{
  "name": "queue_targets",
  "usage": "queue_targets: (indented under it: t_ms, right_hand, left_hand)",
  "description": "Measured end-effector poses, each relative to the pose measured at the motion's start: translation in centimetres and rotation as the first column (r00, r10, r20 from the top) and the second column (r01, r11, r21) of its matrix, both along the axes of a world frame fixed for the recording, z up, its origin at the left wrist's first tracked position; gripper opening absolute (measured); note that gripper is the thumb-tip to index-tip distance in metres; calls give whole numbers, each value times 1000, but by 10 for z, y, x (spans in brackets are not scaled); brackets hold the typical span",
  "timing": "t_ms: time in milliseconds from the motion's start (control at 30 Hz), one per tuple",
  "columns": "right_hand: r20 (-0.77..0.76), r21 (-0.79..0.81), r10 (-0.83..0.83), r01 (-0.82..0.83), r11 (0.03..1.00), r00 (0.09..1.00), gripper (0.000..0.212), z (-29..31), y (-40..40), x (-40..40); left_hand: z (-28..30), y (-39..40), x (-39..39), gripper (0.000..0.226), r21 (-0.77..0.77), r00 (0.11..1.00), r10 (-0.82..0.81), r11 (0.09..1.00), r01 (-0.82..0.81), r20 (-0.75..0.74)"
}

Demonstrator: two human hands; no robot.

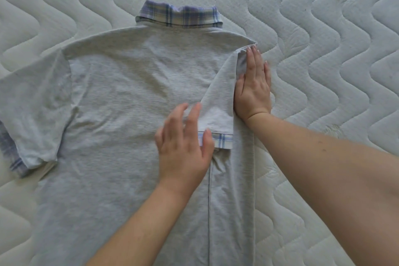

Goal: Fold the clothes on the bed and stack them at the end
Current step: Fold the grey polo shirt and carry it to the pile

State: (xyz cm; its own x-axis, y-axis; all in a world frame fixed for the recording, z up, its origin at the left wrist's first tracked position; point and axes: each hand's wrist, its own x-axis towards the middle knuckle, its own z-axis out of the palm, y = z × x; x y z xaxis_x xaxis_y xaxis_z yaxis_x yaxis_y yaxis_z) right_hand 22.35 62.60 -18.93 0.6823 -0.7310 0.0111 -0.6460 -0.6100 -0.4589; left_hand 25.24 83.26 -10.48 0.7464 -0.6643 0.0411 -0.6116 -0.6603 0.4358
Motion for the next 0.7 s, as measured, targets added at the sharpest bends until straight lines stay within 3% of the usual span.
queue_targets:
  t_ms: [100, 233, 433, 700]
  right_hand:
    - [26, 25, -18, 17, 1000, 1000, 63, 3, 2, 1]
    - [-19, -23, 23, -24, 999, 1000, 62, 7, 2, 0]
    - [-103, -75, 57, -65, 995, 993, 59, 4, 4, -2]
    - [-279, -74, 83, -107, 991, 957, 61, -2, 2, 3]
  left_hand:
    - [-7, -33, 3, 54, 133, 987, -161, 978, 159, 0]
    - [-45, -46, 3, 63, 434, 928, -367, 826, 359, -69]
    - [-67, -41, 5, 65, 397, 910, -412, 844, 361, 48]
    - [-73, -42, 7, 68, 358, 912, -411, 853, 379, 14]
